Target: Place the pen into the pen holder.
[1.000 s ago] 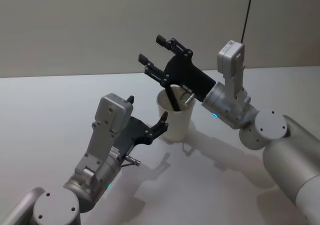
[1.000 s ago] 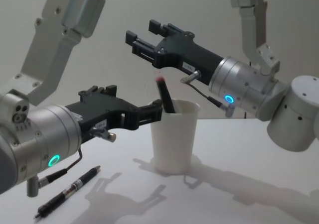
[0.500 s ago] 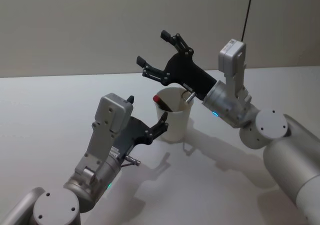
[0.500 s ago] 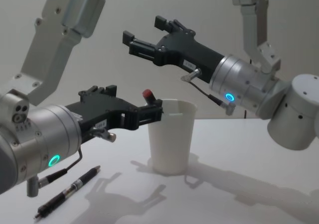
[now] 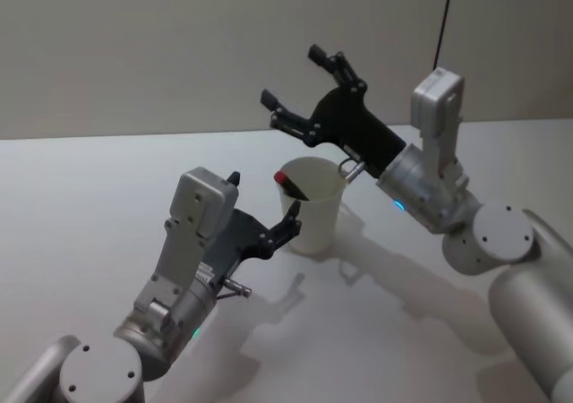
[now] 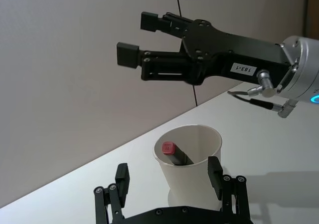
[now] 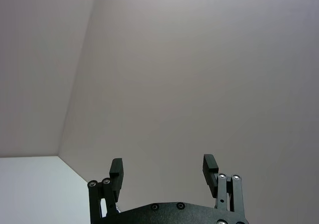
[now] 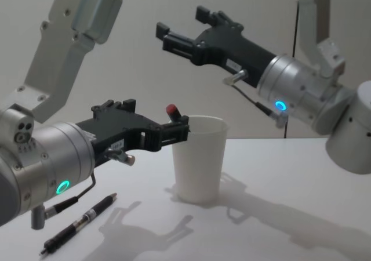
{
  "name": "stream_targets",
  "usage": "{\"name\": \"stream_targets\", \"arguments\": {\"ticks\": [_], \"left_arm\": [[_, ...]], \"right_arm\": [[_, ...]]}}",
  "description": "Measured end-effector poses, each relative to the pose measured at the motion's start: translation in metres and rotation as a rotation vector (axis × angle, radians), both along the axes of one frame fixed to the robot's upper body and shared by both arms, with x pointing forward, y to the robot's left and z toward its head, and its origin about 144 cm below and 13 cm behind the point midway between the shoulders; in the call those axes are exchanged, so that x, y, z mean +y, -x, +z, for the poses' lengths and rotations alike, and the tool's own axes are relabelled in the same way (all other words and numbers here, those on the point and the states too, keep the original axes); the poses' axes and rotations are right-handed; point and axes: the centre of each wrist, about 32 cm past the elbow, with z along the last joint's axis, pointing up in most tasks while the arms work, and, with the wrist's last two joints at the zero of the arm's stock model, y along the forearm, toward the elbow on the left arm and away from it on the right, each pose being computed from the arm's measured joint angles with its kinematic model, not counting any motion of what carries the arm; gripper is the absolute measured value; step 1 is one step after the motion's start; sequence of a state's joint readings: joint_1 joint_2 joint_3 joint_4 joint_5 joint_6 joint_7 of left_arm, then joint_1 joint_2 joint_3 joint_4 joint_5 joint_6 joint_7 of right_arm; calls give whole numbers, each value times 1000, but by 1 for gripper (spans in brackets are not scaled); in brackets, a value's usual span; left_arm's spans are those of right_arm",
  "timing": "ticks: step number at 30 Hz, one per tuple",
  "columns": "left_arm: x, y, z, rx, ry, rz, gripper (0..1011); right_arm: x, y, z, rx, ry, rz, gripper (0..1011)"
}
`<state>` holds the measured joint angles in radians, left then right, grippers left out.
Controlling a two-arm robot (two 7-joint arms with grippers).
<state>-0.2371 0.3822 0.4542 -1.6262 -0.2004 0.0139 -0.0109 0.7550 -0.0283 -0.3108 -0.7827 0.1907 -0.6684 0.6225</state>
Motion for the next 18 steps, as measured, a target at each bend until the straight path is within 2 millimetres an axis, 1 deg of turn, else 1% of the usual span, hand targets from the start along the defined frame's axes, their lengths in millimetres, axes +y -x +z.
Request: {"name": "stream_targets", "arguments": {"ticks": [6, 18], "left_arm": [[0, 0, 0, 0, 0, 0, 1004], [0, 0, 0, 0, 0, 0, 1004]], "right_arm": [[-5, 13, 3, 4, -13, -58, 1002], [-16, 52, 6, 41, -45, -222, 1001]]}}
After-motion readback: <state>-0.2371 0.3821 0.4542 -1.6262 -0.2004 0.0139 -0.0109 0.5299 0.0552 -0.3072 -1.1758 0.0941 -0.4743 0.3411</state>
